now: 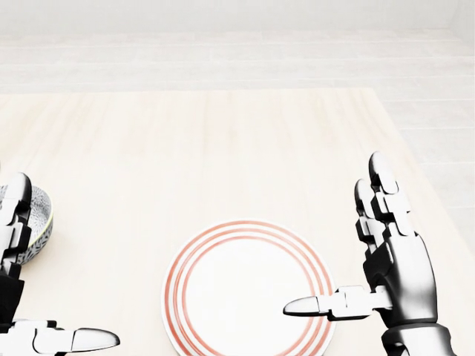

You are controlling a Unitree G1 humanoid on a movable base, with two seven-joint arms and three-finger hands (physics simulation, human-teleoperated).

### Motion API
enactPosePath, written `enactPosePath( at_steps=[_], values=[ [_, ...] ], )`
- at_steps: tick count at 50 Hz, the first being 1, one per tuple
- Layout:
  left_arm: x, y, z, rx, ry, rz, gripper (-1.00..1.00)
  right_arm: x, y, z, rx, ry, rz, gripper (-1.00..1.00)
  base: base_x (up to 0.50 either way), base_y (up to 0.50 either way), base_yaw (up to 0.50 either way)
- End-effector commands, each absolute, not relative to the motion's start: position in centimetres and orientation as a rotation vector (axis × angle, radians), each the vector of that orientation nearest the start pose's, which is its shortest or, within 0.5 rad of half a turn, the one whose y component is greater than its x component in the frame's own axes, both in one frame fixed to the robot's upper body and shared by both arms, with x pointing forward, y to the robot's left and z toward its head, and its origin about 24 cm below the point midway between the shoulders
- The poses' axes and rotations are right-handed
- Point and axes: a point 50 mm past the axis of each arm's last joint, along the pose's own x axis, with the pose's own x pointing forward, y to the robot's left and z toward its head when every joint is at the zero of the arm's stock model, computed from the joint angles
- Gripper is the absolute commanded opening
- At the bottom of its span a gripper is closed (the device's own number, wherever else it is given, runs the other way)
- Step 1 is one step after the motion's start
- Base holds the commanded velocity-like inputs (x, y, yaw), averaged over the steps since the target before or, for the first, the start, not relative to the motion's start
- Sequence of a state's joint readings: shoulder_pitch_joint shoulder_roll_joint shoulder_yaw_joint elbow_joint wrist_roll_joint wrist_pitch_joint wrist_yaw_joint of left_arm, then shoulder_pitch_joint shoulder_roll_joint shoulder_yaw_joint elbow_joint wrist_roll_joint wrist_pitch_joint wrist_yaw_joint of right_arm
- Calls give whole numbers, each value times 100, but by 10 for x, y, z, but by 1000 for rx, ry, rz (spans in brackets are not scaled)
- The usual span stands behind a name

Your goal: Put the bowl on the plate.

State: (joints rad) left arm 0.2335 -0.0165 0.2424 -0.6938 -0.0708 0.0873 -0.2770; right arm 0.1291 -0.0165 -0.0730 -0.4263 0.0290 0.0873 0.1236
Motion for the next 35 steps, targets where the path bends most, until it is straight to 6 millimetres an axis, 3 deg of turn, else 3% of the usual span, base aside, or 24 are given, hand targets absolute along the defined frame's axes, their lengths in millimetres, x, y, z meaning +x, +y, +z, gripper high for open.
enactPosePath(
  at_steps=[1,21,28,35],
  values=[
    [184,195,140,86,-364,-3,100,222,-169,102,-25,-210,27,100,0,0,0],
    [184,200,149,114,-403,23,100,219,-169,105,-38,-220,25,100,0,0,0],
    [192,204,135,148,-332,46,100,219,-171,105,-37,-219,24,100,0,0,0],
    [190,209,152,222,-393,24,100,217,-173,106,-39,-222,20,100,0,0,0]
  ],
)
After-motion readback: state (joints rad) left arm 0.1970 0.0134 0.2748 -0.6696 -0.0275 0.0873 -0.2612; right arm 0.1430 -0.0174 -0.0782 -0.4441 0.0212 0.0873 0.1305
